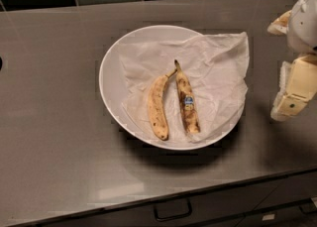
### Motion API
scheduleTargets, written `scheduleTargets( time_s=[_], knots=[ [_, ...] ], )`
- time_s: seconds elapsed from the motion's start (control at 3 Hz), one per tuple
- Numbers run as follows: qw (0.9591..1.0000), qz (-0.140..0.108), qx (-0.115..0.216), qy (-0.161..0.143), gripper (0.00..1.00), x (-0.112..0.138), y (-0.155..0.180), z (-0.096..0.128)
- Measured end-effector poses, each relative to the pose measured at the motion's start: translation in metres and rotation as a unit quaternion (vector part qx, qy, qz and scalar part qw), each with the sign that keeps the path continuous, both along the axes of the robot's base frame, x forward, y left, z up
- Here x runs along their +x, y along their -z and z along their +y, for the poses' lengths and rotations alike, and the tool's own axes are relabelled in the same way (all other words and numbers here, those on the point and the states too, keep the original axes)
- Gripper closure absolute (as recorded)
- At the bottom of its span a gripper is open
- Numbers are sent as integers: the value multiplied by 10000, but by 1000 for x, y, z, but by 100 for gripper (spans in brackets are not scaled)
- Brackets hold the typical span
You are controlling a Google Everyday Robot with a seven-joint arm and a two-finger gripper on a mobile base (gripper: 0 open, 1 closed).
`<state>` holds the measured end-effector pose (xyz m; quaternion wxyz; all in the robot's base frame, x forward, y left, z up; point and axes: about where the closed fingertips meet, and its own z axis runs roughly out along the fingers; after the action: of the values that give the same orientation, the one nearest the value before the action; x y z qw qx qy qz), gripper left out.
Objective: Pick banana from white bowl
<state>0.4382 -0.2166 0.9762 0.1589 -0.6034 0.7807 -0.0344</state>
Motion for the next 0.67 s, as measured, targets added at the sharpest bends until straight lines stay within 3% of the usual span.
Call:
scheduleTargets(
  time_s=[0.33,0.67],
  knots=[
    [10000,-13,-2,-6,0,0,-1,1],
    [9983,69,-106,-577,0,10,3,36]
  ],
)
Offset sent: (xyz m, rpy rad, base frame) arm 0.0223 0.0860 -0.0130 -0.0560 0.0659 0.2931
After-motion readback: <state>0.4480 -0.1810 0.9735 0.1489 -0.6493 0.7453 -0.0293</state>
